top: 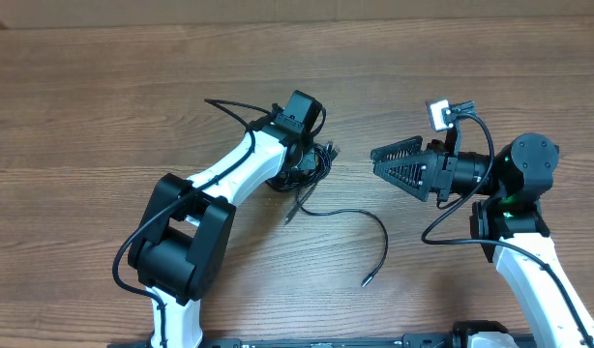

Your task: Untangle cables

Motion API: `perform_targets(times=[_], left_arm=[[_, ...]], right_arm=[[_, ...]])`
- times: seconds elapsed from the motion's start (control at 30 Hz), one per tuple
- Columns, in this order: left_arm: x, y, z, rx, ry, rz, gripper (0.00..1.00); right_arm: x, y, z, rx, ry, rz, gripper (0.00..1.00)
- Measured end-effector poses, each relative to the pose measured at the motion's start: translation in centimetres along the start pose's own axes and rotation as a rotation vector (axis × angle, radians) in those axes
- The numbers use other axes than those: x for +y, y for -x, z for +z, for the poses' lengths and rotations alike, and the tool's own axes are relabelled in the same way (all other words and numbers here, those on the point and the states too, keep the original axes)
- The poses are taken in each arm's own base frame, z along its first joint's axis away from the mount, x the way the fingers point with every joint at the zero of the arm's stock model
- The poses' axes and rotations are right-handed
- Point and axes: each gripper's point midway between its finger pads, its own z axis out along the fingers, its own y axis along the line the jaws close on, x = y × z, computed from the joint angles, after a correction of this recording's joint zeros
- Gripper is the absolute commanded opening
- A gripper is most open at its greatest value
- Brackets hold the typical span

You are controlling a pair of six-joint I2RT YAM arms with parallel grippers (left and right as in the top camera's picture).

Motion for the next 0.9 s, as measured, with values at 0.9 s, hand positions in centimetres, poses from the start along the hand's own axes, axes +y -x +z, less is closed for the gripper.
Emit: perform_targets(times=[0.9], left_arm=[[-5.9, 1.5, -23.7, -0.420, -0.357, 0.613, 0.04]], right_arm=[[-1.0, -0.8, 0.0, 0.014, -0.017, 0.128, 0.63]])
